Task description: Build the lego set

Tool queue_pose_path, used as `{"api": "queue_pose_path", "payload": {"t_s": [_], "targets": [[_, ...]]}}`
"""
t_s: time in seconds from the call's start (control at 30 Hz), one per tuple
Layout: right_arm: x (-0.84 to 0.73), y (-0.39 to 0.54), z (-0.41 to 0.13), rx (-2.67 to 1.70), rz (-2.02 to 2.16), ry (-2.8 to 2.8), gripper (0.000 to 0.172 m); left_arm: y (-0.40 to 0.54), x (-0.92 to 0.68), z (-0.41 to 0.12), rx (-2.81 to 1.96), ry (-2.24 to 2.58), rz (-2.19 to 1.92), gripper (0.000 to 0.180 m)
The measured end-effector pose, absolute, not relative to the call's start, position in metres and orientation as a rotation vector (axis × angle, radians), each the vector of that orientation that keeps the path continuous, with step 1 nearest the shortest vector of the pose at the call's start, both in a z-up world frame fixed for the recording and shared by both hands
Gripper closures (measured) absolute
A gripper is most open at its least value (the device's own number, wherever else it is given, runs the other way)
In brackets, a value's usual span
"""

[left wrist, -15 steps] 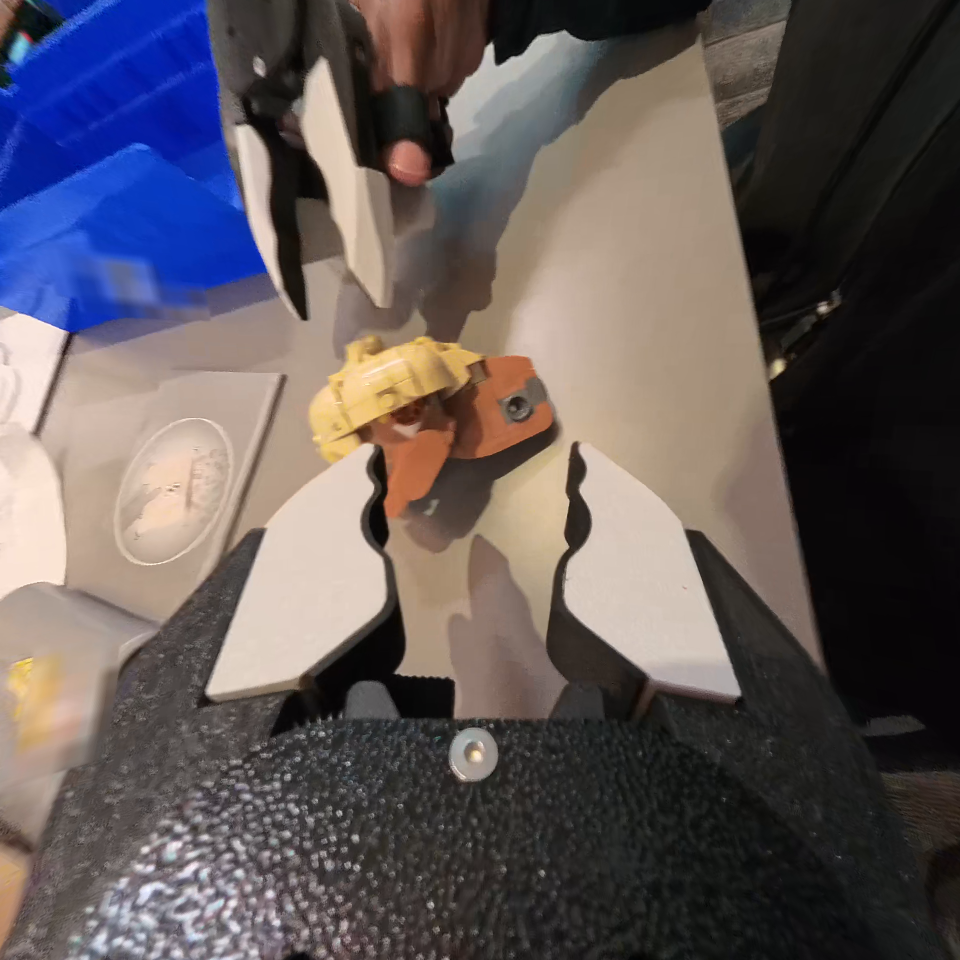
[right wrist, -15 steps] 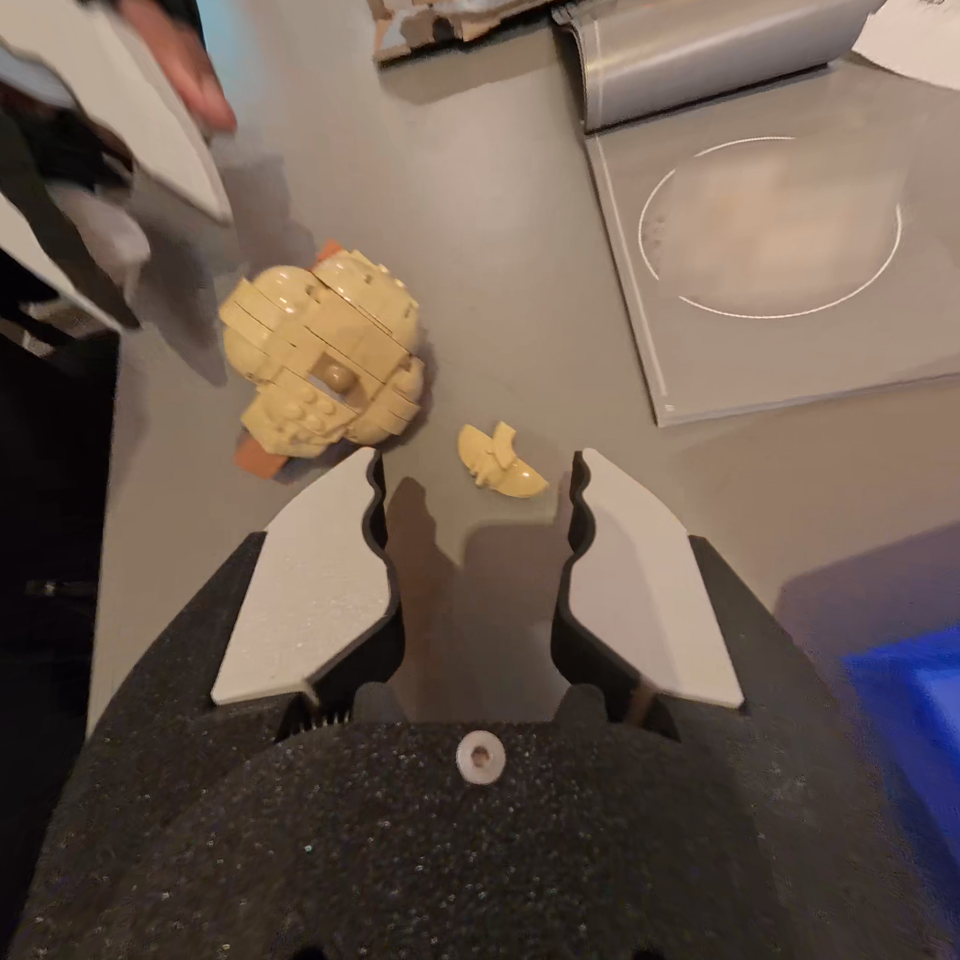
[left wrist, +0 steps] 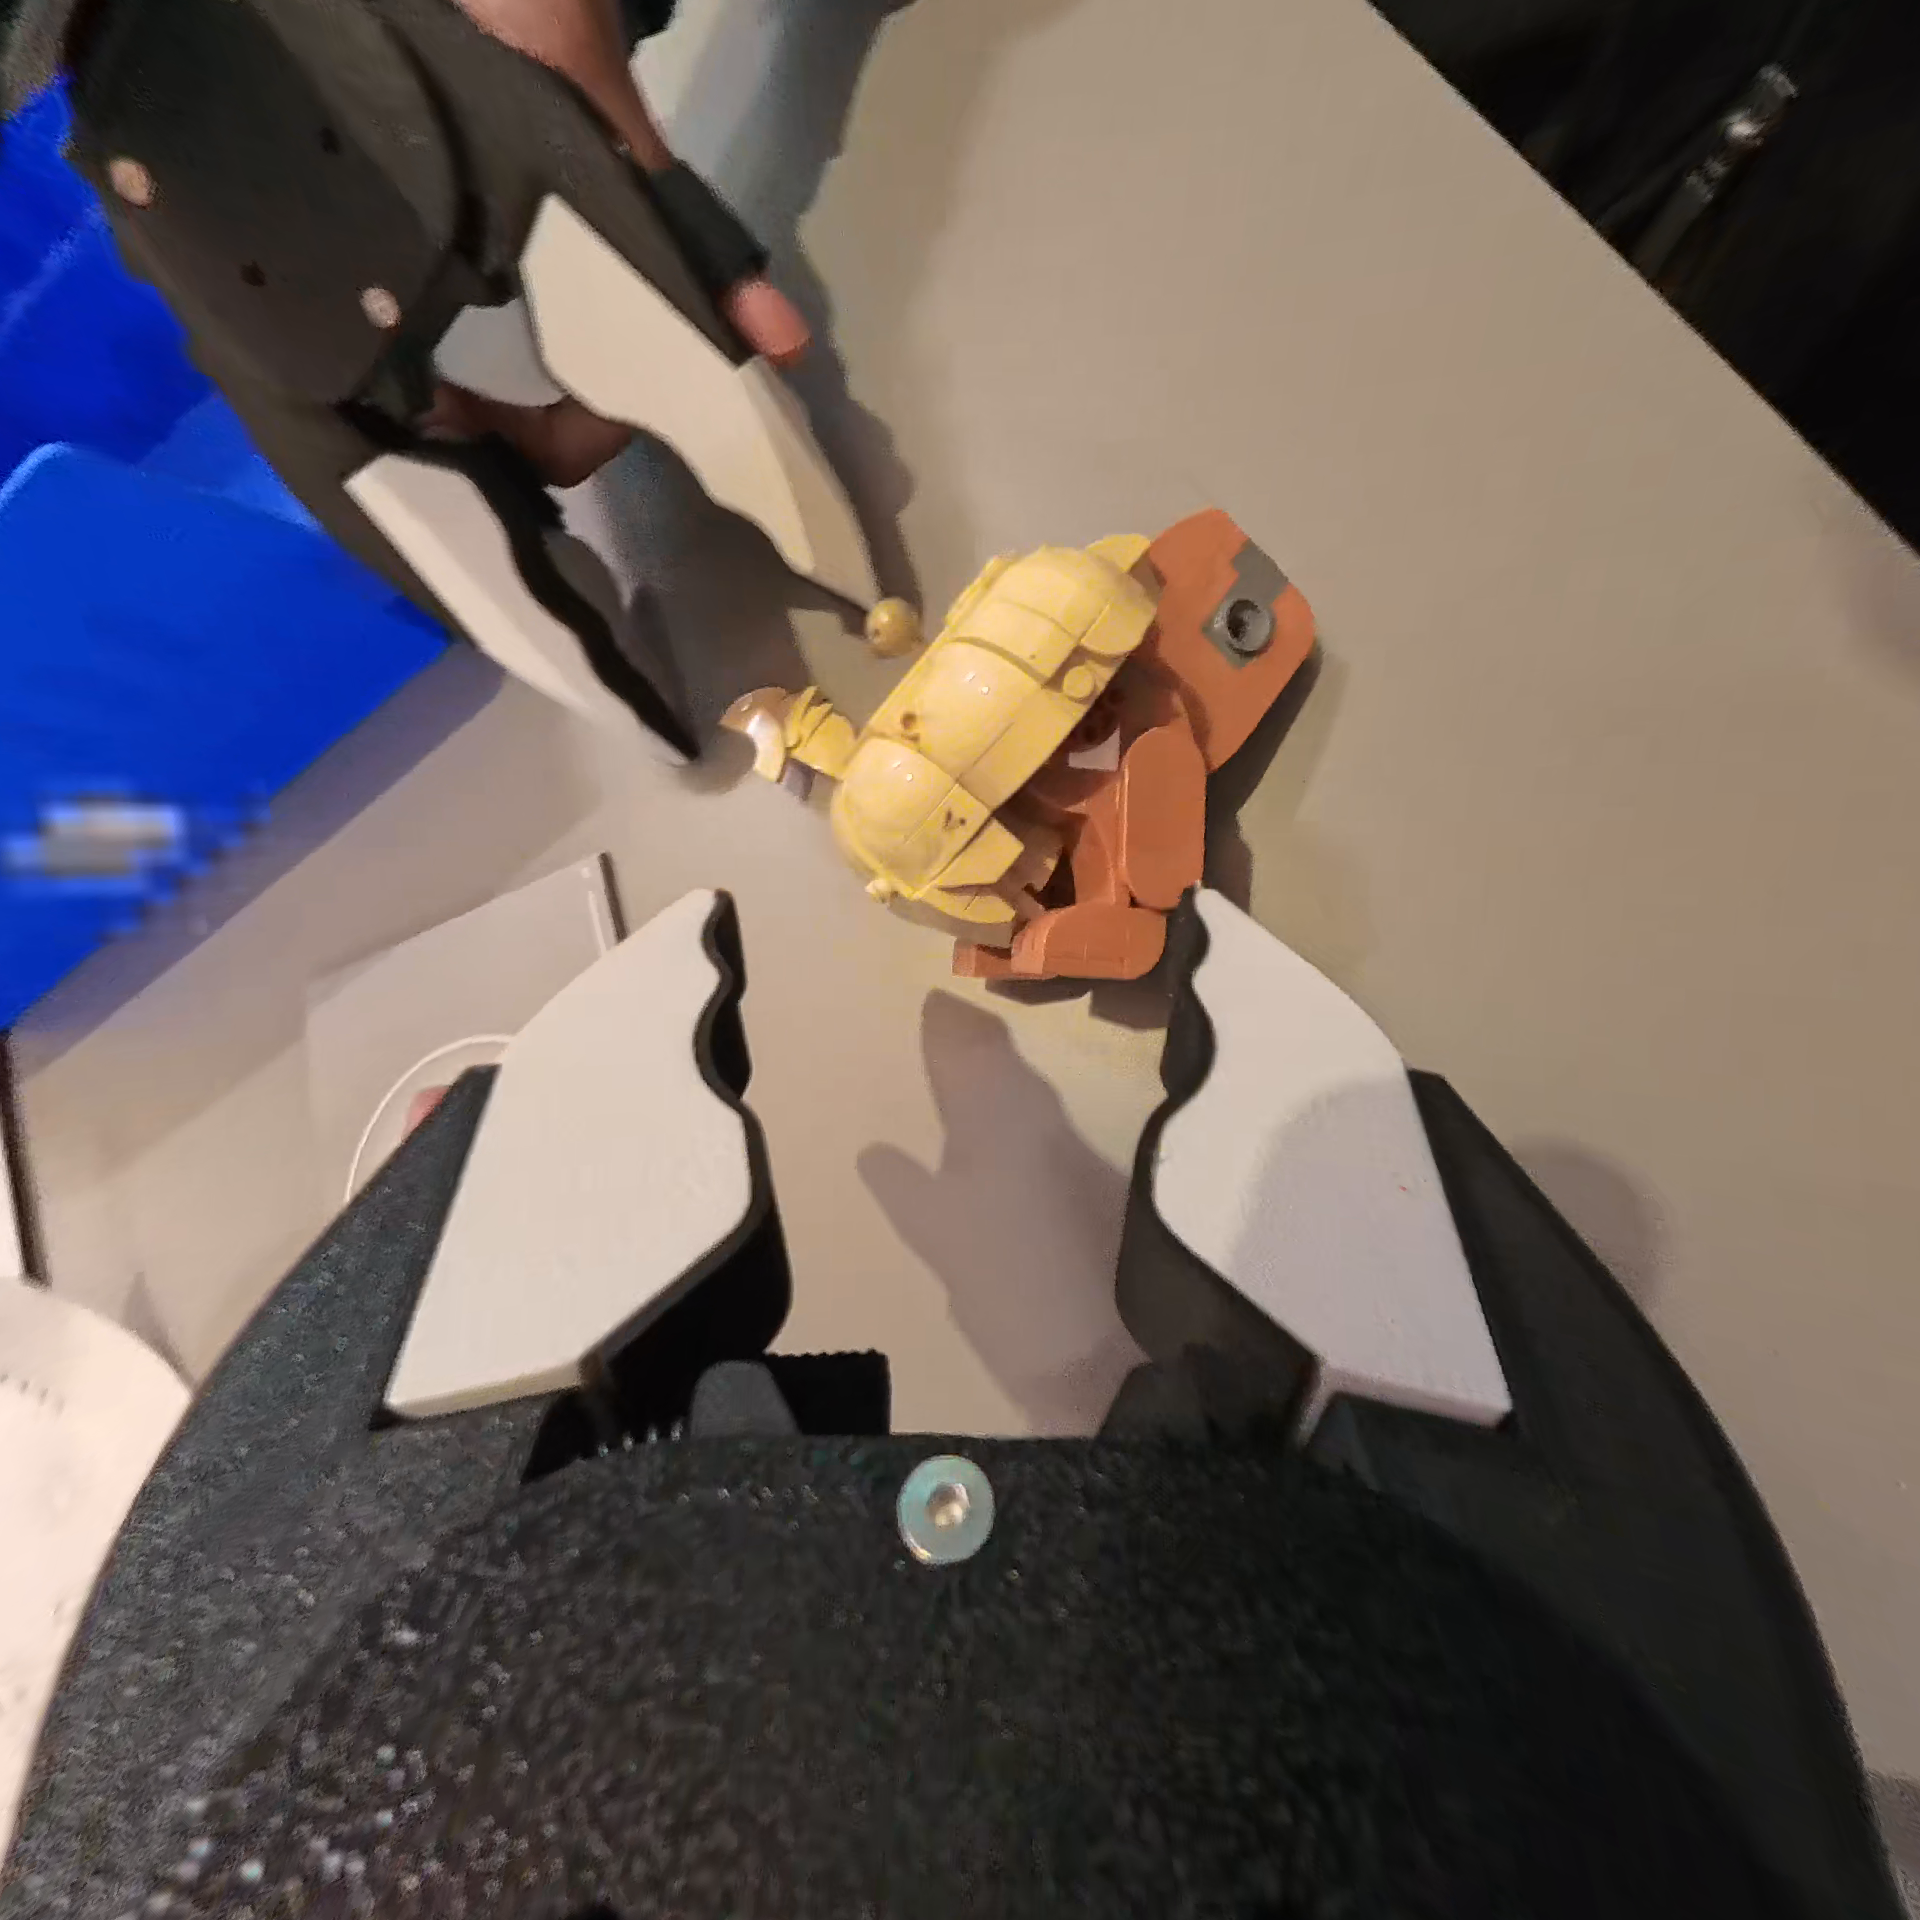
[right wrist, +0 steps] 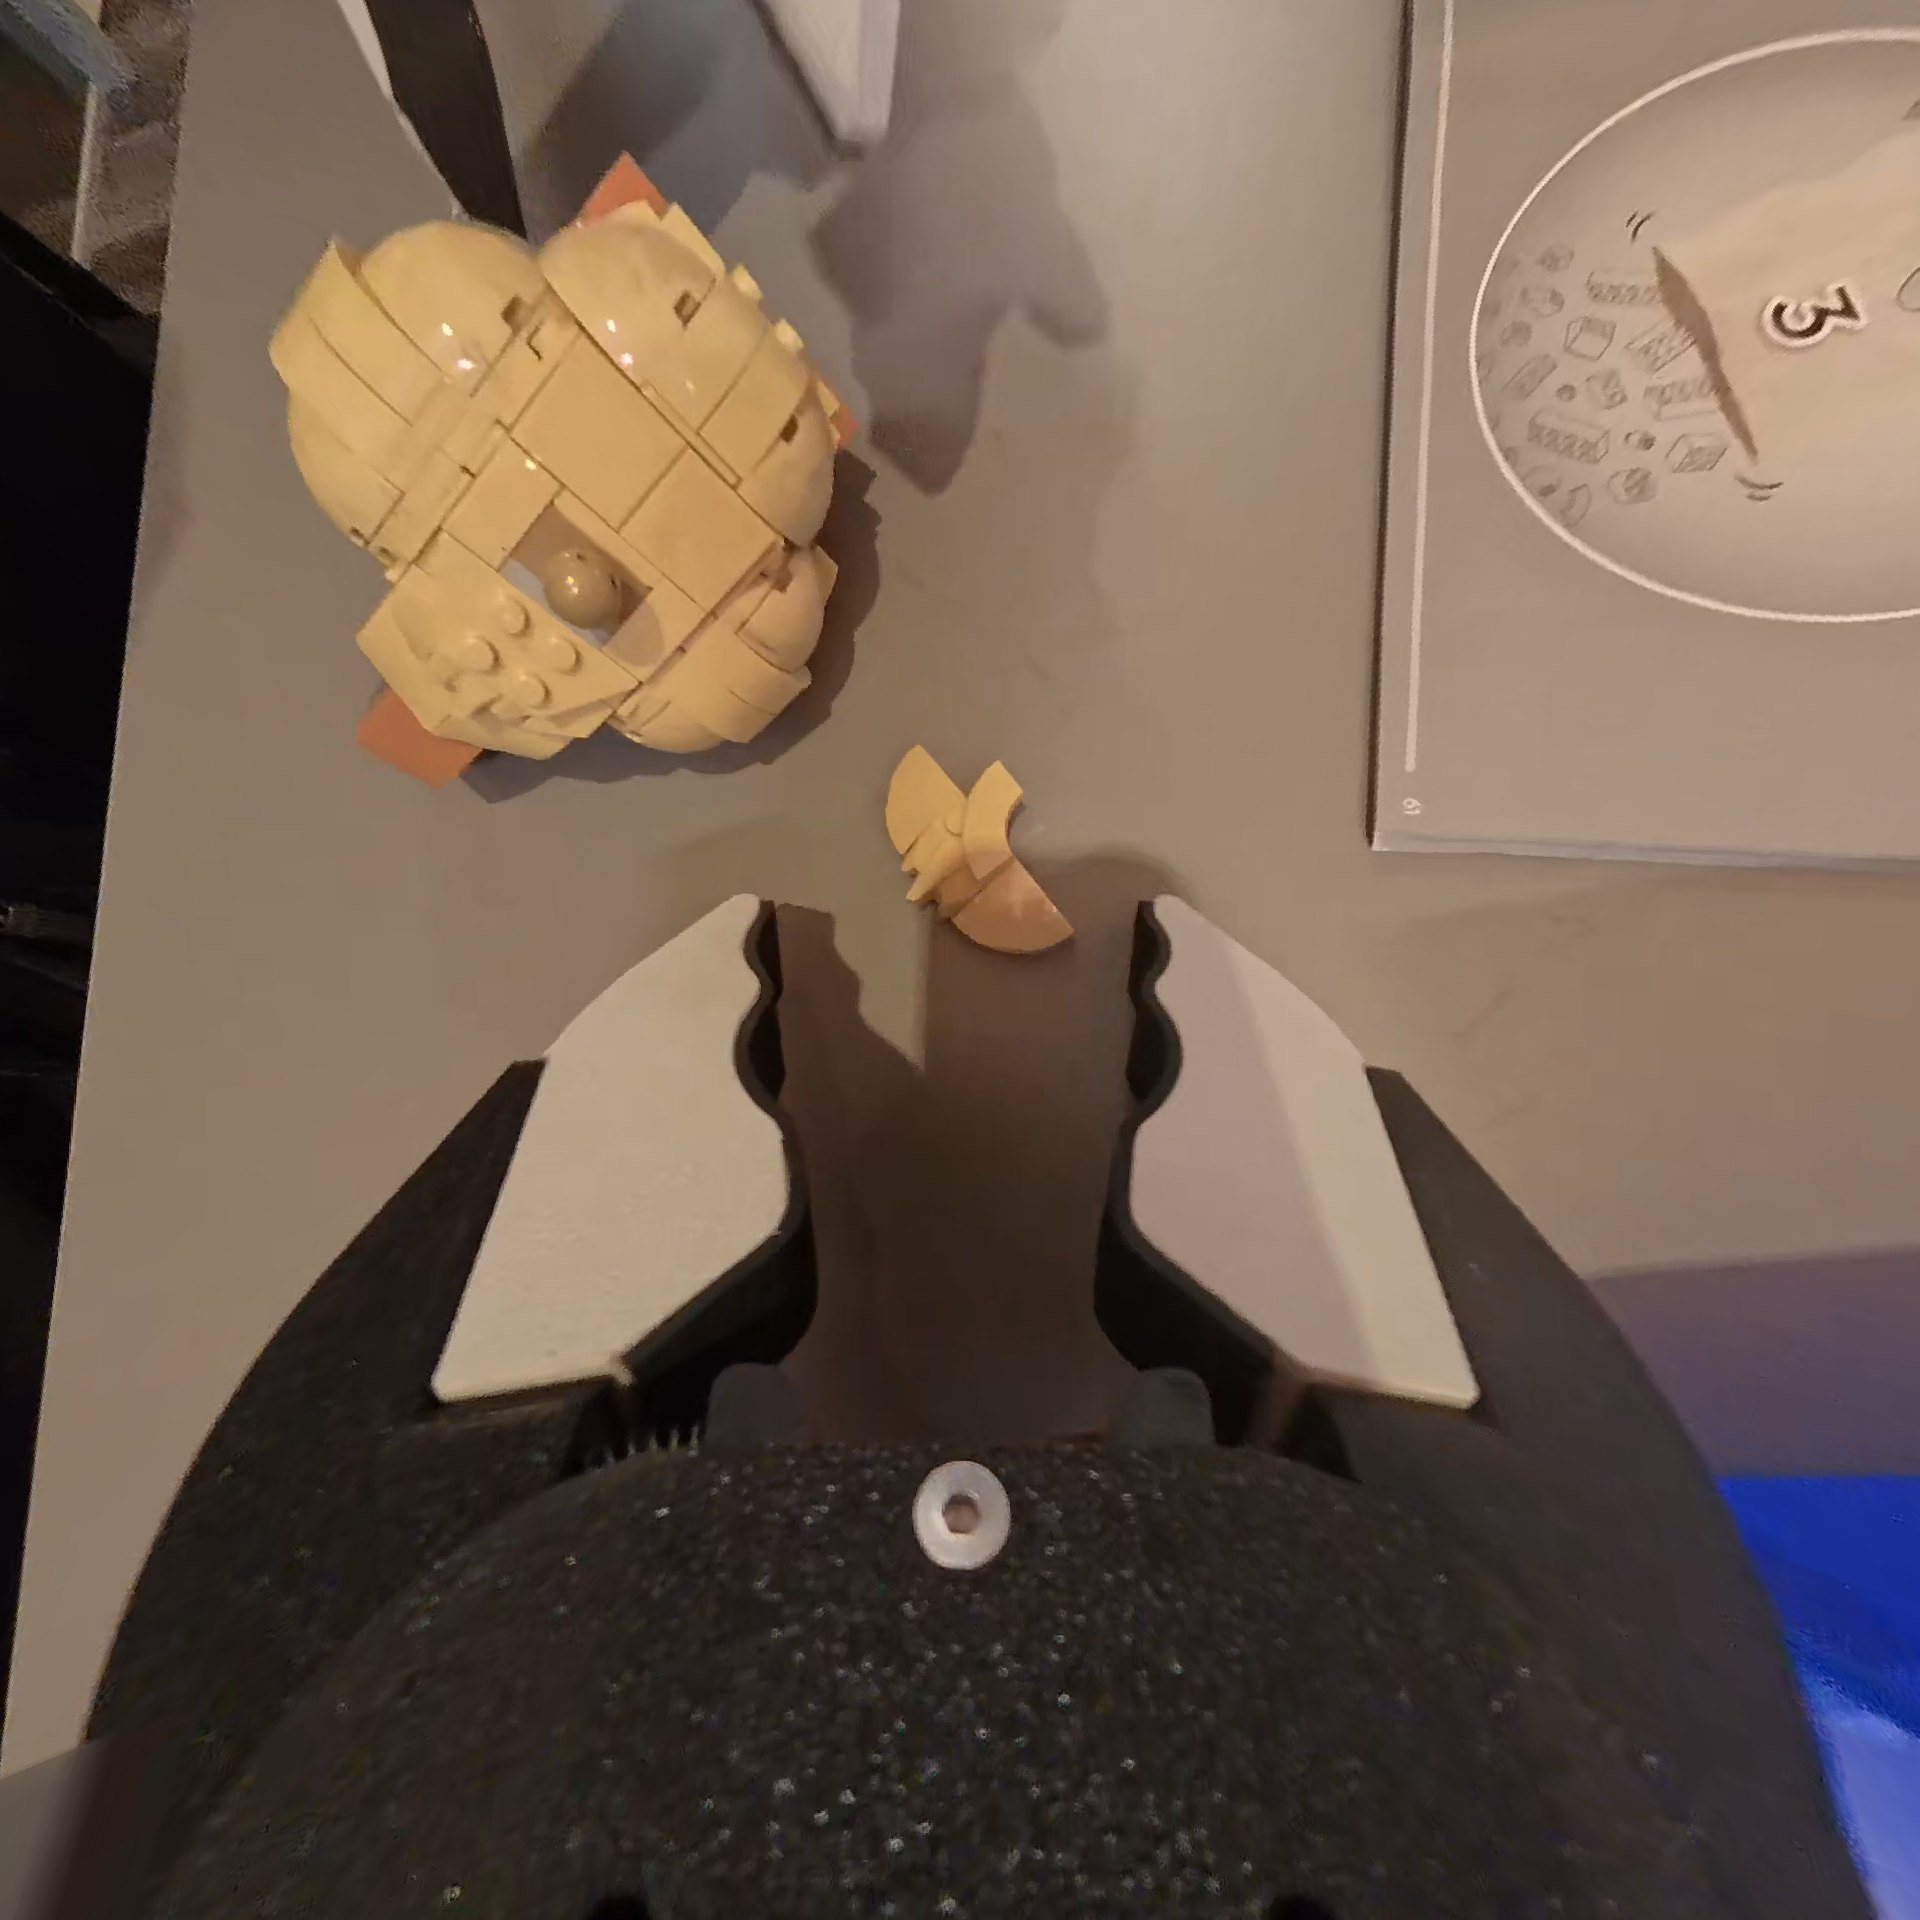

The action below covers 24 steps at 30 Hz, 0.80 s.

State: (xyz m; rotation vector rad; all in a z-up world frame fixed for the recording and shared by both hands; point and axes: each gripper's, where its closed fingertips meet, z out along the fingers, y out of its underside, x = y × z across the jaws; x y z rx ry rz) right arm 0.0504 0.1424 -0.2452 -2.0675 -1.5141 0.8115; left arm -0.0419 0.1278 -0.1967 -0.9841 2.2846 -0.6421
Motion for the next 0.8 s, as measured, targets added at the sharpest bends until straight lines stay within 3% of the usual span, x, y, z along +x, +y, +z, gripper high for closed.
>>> {"api": "queue_pose_path", "payload": {"t_s": [0.1, 0.33, 0.63, 0.8], "targets": [[0.049, 0.144, -0.245, -2.081, 0.832, -1.502, 0.114, 0.118, -0.037, -0.198, -0.916, 2.376, -0.715, 0.105], [0.048, 0.144, -0.247, -2.102, 0.891, -1.466, 0.159, 0.102, -0.03, -0.206, -0.891, 2.407, -0.806, 0.111], [0.053, 0.143, -0.245, -2.089, 0.895, -1.439, 0.162, 0.09, -0.024, -0.205, -1.339, 2.042, -0.776, 0.111], [0.056, 0.142, -0.246, -2.092, 0.887, -1.454, 0.139, 0.078, -0.027, -0.2, -1.382, 1.961, -0.756, 0.103]]}}
